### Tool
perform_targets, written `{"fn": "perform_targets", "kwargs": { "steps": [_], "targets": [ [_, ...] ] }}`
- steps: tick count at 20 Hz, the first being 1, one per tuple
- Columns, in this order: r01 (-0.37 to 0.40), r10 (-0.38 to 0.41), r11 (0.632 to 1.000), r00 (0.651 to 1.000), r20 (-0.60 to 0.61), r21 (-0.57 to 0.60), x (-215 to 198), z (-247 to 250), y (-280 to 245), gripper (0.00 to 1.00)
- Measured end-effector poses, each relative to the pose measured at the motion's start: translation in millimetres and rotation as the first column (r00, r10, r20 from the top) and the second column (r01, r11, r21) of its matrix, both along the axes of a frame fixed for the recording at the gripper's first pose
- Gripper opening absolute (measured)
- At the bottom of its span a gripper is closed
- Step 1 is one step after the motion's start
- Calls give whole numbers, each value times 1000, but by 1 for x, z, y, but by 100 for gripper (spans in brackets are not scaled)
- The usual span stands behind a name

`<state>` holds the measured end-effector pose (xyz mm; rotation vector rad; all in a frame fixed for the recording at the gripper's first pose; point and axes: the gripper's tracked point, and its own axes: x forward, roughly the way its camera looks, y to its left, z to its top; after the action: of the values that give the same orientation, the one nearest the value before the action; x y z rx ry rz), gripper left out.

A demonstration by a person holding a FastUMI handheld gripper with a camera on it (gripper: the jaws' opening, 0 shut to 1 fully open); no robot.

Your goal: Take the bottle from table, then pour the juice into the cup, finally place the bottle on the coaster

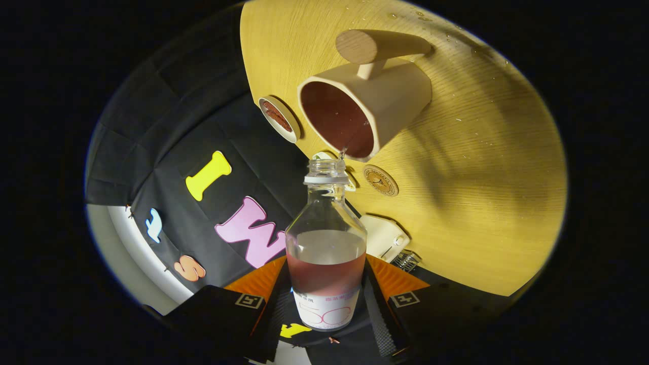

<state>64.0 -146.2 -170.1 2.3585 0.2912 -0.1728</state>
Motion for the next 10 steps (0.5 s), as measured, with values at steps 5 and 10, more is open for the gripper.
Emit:
{"fn": "perform_targets", "kwargs": {
  "steps": [5,10],
  "targets": [
    [28,-28,999,999,-18,25,7,0,-11,75],
    [40,-39,999,999,-33,37,15,-3,-19,75]
  ]
}}
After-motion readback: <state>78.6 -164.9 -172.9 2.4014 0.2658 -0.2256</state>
